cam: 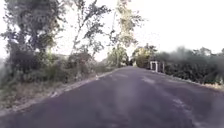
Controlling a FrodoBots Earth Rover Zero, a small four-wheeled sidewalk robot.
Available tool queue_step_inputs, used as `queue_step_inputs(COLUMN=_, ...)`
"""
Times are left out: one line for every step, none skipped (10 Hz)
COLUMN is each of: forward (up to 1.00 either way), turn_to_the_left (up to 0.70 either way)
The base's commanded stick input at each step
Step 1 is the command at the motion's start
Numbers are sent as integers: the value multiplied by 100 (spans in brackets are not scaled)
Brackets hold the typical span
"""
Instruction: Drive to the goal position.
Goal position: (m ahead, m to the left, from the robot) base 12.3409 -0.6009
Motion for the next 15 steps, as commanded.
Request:
queue_step_inputs(forward=100, turn_to_the_left=0)
queue_step_inputs(forward=100, turn_to_the_left=0)
queue_step_inputs(forward=100, turn_to_the_left=0)
queue_step_inputs(forward=100, turn_to_the_left=-2)
queue_step_inputs(forward=100, turn_to_the_left=-8)
queue_step_inputs(forward=100, turn_to_the_left=-40)
queue_step_inputs(forward=100, turn_to_the_left=-40)
queue_step_inputs(forward=100, turn_to_the_left=-26)
queue_step_inputs(forward=100, turn_to_the_left=-5)
queue_step_inputs(forward=100, turn_to_the_left=-2)
queue_step_inputs(forward=100, turn_to_the_left=0)
queue_step_inputs(forward=100, turn_to_the_left=0)
queue_step_inputs(forward=100, turn_to_the_left=0)
queue_step_inputs(forward=100, turn_to_the_left=0)
queue_step_inputs(forward=100, turn_to_the_left=0)
